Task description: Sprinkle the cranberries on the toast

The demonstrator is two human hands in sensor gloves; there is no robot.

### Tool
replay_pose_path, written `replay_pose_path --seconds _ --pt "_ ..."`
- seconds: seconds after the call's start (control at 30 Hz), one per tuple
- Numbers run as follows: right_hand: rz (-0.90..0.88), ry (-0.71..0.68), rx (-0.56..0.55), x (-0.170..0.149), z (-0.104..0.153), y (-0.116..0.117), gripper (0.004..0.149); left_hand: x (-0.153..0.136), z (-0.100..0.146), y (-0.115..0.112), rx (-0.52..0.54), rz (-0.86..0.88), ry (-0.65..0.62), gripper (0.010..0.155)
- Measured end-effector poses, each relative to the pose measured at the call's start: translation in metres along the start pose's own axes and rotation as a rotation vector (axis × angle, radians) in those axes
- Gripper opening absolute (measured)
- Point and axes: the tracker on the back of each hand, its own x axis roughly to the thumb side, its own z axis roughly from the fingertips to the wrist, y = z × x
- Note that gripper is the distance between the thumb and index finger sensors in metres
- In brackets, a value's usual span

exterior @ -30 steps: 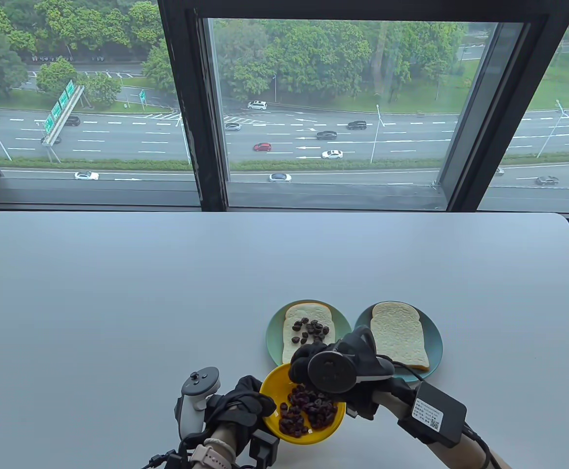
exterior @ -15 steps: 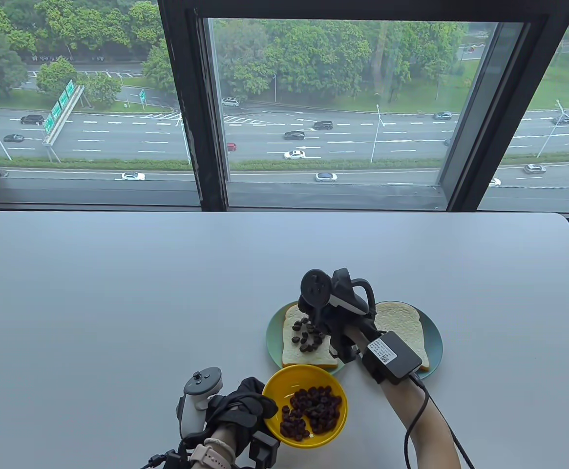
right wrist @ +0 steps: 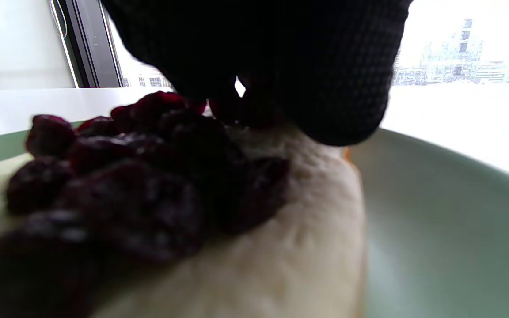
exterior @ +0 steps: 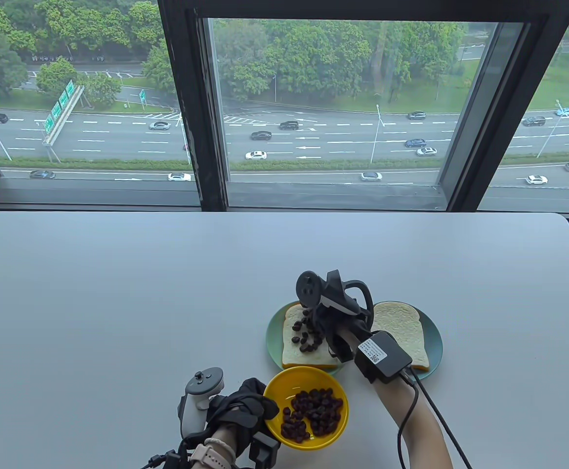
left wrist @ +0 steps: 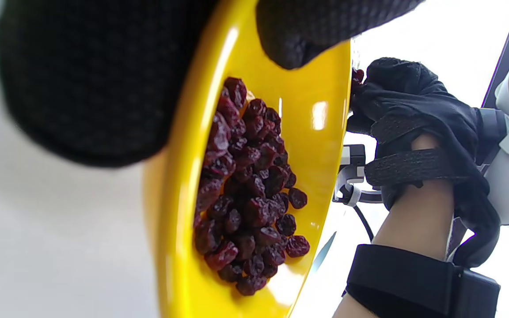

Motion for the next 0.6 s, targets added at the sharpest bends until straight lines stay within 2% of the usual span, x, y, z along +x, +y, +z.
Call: replay_pose_path --seconds 0.37,0.5,0.6 --pt "-0.176 -0.026 -0.004 -0.013 0.017 -0.007 0.046 0.000 -0.001 0.001 0.003 -0.004 -0.001 0.049" --pt "-0.183 -0.100 -0.041 -0.008 0.034 -0.019 0.049 0.000 -0.001 0.001 0.009 0.000 -0.002 0.049" --pt "-0.197 -0.194 -0.056 0.002 0.058 -0.031 0.053 0.000 -0.001 0.002 0.018 0.008 -0.006 0.049"
